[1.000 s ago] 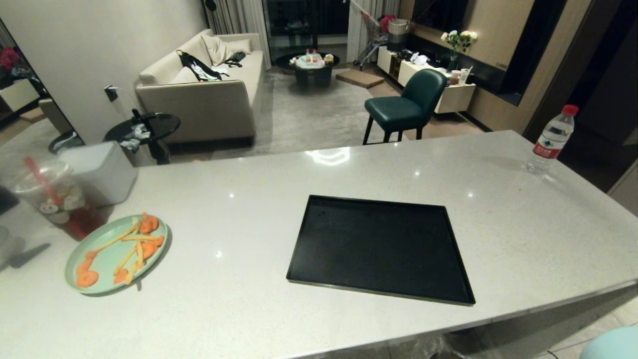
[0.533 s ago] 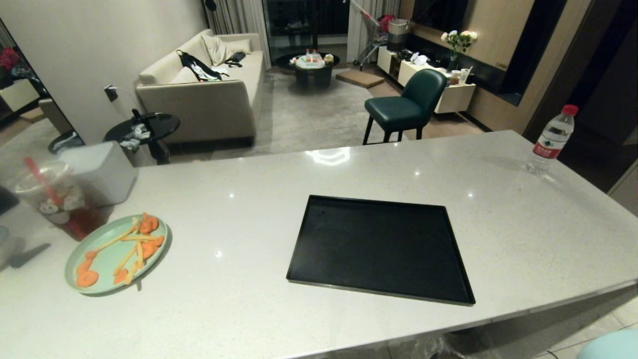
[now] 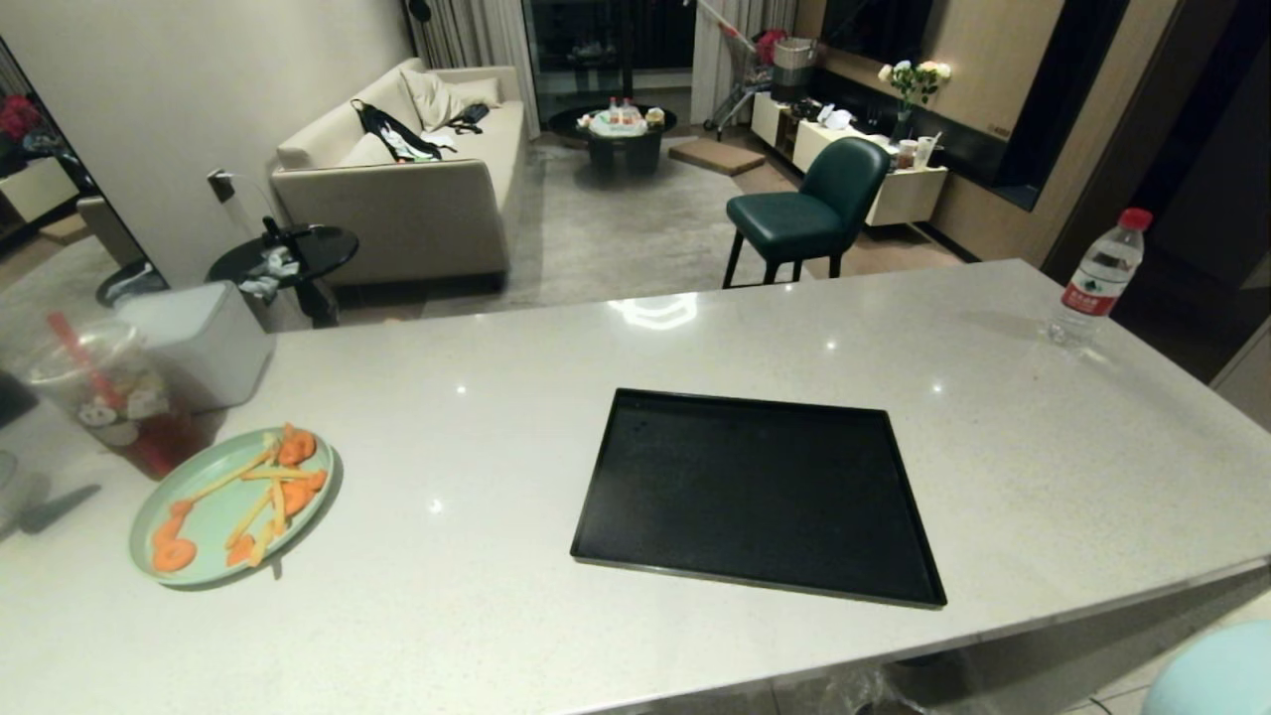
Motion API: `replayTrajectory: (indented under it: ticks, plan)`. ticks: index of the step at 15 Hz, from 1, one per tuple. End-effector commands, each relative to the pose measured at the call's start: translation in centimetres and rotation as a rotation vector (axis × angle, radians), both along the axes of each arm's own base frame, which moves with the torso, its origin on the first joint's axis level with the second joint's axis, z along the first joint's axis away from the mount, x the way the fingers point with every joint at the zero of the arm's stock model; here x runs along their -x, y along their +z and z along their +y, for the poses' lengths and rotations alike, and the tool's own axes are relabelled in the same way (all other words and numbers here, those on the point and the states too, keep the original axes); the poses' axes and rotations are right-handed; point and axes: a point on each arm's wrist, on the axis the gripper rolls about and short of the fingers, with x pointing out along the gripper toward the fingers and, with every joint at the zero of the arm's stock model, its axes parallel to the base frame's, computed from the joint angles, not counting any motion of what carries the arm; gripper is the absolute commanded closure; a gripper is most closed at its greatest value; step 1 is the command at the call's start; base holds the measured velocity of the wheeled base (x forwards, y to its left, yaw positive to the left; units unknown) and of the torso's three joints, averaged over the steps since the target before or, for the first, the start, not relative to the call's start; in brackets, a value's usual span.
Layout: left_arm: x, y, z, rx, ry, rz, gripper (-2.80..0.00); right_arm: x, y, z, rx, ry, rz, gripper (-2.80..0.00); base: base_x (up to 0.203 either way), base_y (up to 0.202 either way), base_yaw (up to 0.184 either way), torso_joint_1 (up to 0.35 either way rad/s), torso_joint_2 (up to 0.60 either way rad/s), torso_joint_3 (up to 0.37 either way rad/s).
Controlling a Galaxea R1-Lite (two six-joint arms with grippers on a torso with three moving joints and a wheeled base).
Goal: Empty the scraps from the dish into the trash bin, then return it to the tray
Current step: Put the bowl back to the table
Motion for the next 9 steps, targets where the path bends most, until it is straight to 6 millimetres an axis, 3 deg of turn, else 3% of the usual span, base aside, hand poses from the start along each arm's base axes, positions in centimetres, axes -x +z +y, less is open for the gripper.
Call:
replayTrajectory:
  ticks: [1, 3, 6, 9]
  plan:
    - [0.0, 0.0, 0.0, 0.001, 0.001, 0.0, 0.0, -3.4, 2.5, 0.1, -0.026, 0.049, 0.156, 0.0, 0.0, 0.0, 0.0, 0.0, 0.0, 0.0]
    - [0.0, 0.0, 0.0, 0.001, 0.001, 0.0, 0.0, -6.7, 4.5, 0.2, -0.057, 0.077, 0.237, 0.0, 0.0, 0.0, 0.0, 0.0, 0.0, 0.0]
    - [0.0, 0.0, 0.0, 0.001, 0.001, 0.0, 0.0, -13.4, 7.0, 0.3, -0.105, 0.087, 0.319, 0.0, 0.0, 0.0, 0.0, 0.0, 0.0, 0.0]
    - [0.0, 0.0, 0.0, 0.001, 0.0, 0.0, 0.0, -20.1, 7.8, 1.1, -0.159, 0.051, 0.405, 0.0, 0.0, 0.0, 0.0, 0.0, 0.0, 0.0]
